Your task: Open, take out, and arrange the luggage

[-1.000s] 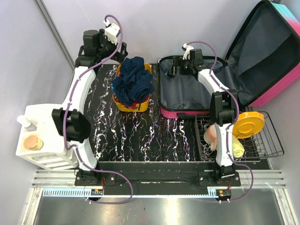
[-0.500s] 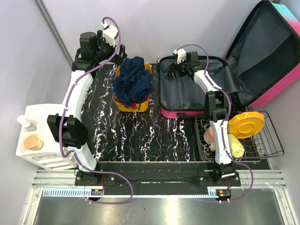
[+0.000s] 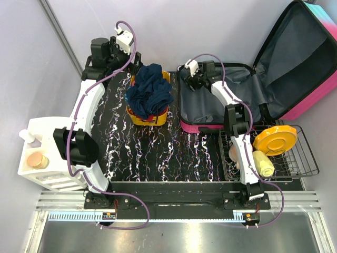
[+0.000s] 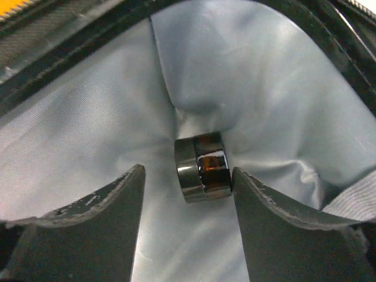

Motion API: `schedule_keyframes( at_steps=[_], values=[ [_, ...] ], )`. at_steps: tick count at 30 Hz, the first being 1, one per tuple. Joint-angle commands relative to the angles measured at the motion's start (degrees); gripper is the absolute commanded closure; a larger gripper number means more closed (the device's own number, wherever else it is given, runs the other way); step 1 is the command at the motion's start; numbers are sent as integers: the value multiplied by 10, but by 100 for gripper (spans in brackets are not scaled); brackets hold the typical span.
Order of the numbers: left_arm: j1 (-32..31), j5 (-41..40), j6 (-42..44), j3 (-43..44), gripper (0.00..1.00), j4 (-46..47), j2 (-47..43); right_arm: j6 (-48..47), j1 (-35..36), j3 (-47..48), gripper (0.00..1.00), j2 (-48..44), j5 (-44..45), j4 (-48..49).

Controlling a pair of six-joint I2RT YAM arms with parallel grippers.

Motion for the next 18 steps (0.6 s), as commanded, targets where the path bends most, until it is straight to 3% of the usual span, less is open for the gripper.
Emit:
schedule_keyframes(
  at_steps=[1, 9, 11, 18],
  values=[
    [2, 11, -2, -2, 1, 19, -22, -47, 11, 37, 42, 25, -11, 18],
    [2, 11, 0, -7, 1, 20, -26, -68, 11, 5, 68, 9, -11, 9],
    [2, 14, 0, -4, 1, 19, -27, -76, 10, -21, 80, -14, -12, 9],
    [2, 31, -1, 4, 1, 21, -26, -39, 10, -109, 100, -115, -22, 47]
  ],
)
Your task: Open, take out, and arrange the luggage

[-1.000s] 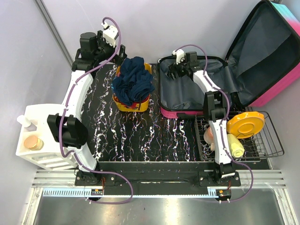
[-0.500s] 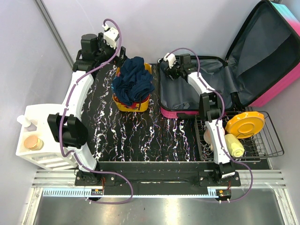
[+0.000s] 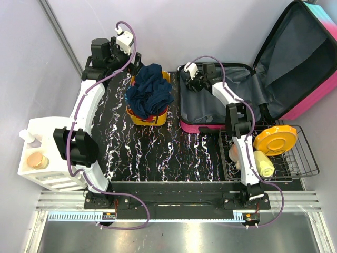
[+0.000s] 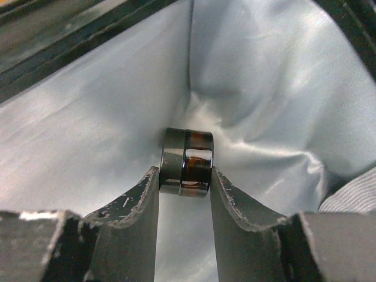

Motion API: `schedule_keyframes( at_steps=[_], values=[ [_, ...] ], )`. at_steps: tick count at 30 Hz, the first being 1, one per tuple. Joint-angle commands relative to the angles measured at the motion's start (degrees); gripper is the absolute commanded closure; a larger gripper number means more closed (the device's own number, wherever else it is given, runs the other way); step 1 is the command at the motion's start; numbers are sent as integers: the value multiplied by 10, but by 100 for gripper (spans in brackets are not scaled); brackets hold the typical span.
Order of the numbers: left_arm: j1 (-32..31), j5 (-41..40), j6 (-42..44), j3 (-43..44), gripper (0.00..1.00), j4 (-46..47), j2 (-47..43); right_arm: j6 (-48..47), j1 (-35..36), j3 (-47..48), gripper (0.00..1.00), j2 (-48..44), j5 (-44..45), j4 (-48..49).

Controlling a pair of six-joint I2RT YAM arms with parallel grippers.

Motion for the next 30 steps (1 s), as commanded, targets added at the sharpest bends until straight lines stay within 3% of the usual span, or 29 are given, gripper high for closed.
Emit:
schedule_keyframes(
  at_steps=[1, 12, 17, 25, 30],
  values=[
    [3, 31, -2, 8, 1, 20, -27, 27, 4, -52, 100, -105, -17, 29],
    [2, 61, 4, -18, 1, 42, -43, 186, -9, -152, 100, -227, -21, 79],
    [3, 170, -12, -59, 1, 92, -64, 294, -24, -179, 100, -278, -42, 88],
    [-12, 291, 2, -123, 1, 163, -72, 504, -37, -247, 100, -377, -145, 131],
    [-67, 279, 107, -154, 1, 178, -74, 596, -37, -310, 100, -419, -236, 191]
  ],
)
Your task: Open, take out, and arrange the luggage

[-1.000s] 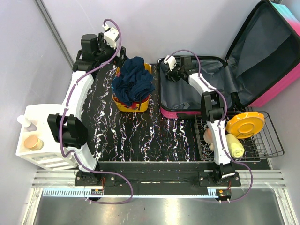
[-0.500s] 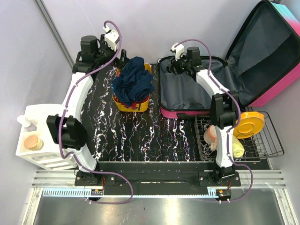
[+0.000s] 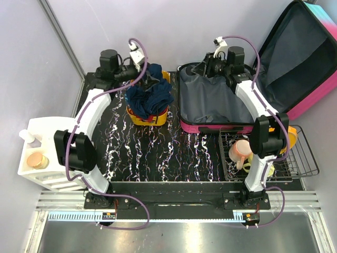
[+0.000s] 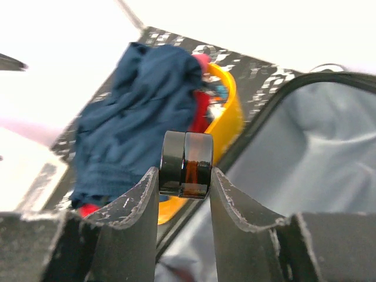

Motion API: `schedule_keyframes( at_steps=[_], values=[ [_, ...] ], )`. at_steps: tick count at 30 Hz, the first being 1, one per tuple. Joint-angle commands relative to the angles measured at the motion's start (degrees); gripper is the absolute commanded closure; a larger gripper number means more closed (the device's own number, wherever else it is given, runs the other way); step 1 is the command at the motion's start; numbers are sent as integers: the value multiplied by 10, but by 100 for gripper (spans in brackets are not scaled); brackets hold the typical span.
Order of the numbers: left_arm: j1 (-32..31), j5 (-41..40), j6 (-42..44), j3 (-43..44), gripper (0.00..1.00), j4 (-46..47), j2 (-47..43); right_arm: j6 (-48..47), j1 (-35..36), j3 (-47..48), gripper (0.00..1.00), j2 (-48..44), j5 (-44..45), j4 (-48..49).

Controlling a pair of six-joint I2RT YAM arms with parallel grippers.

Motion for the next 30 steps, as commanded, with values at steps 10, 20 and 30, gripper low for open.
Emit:
schedule_keyframes(
  at_steps=[10, 20, 30],
  values=[
    [-136, -24, 218, -114, 1, 199, -25, 211, 3, -101, 100, -73, -208, 190],
    [-147, -12, 166, -109, 1, 255, -3, 215, 7, -128, 100, -84, -247, 212],
    [-147, 51, 167, -86, 4, 206, 17, 242, 21, -127, 100, -77, -270, 245]
  ],
)
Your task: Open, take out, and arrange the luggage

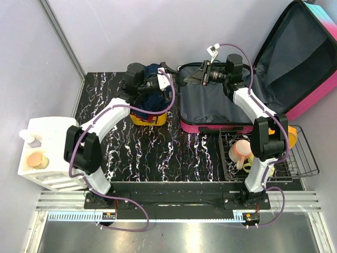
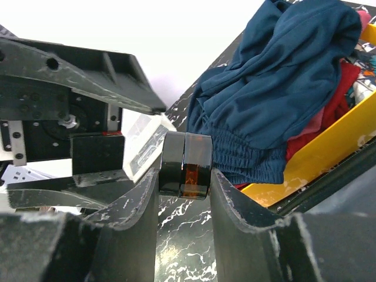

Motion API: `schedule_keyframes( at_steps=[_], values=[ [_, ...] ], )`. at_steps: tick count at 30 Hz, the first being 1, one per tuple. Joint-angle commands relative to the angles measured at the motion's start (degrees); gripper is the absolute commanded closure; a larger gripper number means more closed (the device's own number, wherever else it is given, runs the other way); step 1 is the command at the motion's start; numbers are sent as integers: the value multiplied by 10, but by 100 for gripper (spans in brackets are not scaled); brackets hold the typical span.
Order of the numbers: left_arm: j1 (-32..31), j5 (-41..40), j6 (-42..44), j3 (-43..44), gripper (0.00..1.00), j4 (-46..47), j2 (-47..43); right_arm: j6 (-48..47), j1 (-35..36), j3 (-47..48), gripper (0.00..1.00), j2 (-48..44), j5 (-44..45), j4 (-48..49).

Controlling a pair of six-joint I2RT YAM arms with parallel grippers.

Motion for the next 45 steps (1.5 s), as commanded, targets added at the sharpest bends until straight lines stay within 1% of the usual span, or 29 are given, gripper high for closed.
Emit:
schedule_keyframes(
  at_steps=[1, 3, 7, 10, 11, 13, 14, 20, 21, 23, 24, 25, 26, 27, 28, 29, 30, 31, 32, 33, 37, 40, 41, 43, 44, 45],
  values=[
    [-1, 34, -3, 26, 4, 23, 12, 16, 13, 2, 100, -34, -31, 45],
    [-1, 30, -5, 30, 4, 24, 13, 15, 19, -2, 100, -36, -39, 48],
    [-1, 32, -13, 28, 8, 36, 10, 14, 27, -4, 100, -36, -49, 49],
    [-1, 28, -21, 27, 16, 39, 10, 17, 27, -3, 100, -34, -54, 53],
    [-1, 24, -27, 25, 20, 45, 10, 17, 28, -3, 100, -34, -55, 54],
    [1, 17, -31, 22, 26, 53, 9, 20, 28, -3, 100, -32, -58, 58],
    [0, 17, -29, 21, 30, 54, 10, 22, 28, -3, 100, -32, -60, 60],
    [0, 17, -20, 20, 46, 48, 8, 29, 31, -2, 100, -28, -65, 68],
    [1, 17, -19, 20, 51, 48, 7, 30, 30, -1, 100, -27, -64, 70],
    [0, 17, -14, 22, 57, 45, 7, 32, 30, -1, 100, -25, -68, 73],
    [0, 17, -15, 23, 61, 40, 6, 35, 31, 1, 100, -25, -68, 77],
    [1, 15, -19, 25, 70, 37, 6, 37, 31, 2, 100, -24, -69, 79],
    [2, 14, -23, 29, 76, 33, 4, 39, 32, 4, 94, -21, -70, 80],
    [3, 13, -32, 32, 80, 24, 2, 37, 31, 6, 84, -21, -68, 79],
    [5, 12, -51, 36, 87, 20, 1, 34, 31, 7, 70, -21, -63, 75],
    [8, 11, -62, 43, 90, 14, -1, 26, 31, 10, 45, -23, -45, 66],
    [10, 10, -70, 46, 93, -4, -6, 3, 30, 18, 35, -24, -34, 42],
    [16, 10, -84, 50, 96, -16, -9, -9, 30, 22, 28, -25, -23, 30],
    [21, 7, -94, 56, 100, -26, -14, -20, 30, 25, 17, -29, 3, 22],
    [26, 6, -106, 59, 100, -47, -21, -38, 28, 32, 12, -30, 14, 14],
    [64, 3, -190, 79, 100, -106, -41, -59, 19, 51, 1, -29, 76, 9],
    [87, -8, -210, 93, 100, -189, -65, -80, 13, 69, 0, -22, 92, 6],
    [93, -21, -214, 99, 100, -236, -80, -91, 13, 79, 0, -17, 95, -2],
    [115, -33, -221, 108, 100, -290, -97, -99, 13, 91, 1, -9, 87, -8],
    [125, -41, -221, 109, 100, -345, -117, -100, 13, 97, 1, -7, 87, -12],
    [145, -43, -212, 109, 100, -374, -130, -100, 13, 99, 1, -6, 88, -13]
  ],
)
